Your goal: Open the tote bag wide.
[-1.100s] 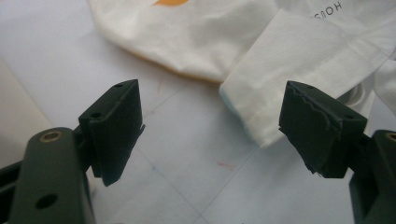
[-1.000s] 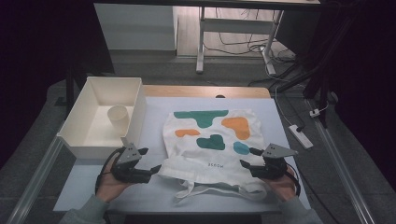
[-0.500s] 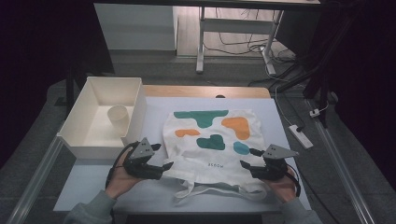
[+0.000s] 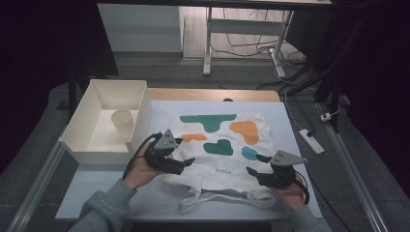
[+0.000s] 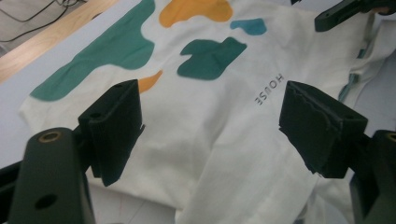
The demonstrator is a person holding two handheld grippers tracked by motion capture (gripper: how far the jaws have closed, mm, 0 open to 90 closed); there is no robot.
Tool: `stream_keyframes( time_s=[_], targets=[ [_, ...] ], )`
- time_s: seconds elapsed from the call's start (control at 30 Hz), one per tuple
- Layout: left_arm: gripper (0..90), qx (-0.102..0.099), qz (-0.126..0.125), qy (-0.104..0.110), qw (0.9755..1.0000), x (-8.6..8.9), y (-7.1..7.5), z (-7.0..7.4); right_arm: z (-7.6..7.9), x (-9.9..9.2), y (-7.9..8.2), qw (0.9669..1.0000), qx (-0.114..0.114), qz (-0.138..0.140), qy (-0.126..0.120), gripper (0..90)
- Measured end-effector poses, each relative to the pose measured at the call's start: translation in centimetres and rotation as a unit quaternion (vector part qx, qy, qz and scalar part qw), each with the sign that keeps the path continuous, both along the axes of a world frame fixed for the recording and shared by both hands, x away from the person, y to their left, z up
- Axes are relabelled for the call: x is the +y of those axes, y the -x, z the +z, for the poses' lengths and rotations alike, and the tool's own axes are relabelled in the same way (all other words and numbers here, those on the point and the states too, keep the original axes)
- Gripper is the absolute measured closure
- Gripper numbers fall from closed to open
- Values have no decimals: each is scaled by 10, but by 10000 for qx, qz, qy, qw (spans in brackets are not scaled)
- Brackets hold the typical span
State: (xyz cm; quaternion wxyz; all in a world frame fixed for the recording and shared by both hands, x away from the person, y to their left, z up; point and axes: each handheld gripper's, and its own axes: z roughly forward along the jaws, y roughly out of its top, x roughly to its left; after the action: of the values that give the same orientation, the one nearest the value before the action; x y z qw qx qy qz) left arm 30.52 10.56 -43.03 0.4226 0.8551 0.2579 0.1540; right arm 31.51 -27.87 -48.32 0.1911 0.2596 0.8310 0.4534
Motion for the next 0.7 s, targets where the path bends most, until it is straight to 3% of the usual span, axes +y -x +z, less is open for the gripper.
stream_keyframes(
  time_s=[0.17, 0.2, 0.3, 0.4, 0.7],
  targets=[
    [213, 52, -109, 117, 9999, -6, -2, -6, -1, -2, 1, 10000, -5, -37, -7, 376],
    [211, 136, -160, 138, 9997, -7, -3, -9, -1, -2, 1, 10000, -5, -39, 10, 376],
    [203, 210, -180, -97, 9996, -9, -3, -17, -1, -2, -1, 10000, -22, -32, 35, 378],
    [204, 364, -221, -55, 9991, -7, -3, -24, -1, -2, -2, 10000, -30, -48, 17, 380],
    [203, 573, -540, -345, 9963, -24, 2, -41, -4, 2, -2, 9999, -6, -6, 113, 380]
  ],
)
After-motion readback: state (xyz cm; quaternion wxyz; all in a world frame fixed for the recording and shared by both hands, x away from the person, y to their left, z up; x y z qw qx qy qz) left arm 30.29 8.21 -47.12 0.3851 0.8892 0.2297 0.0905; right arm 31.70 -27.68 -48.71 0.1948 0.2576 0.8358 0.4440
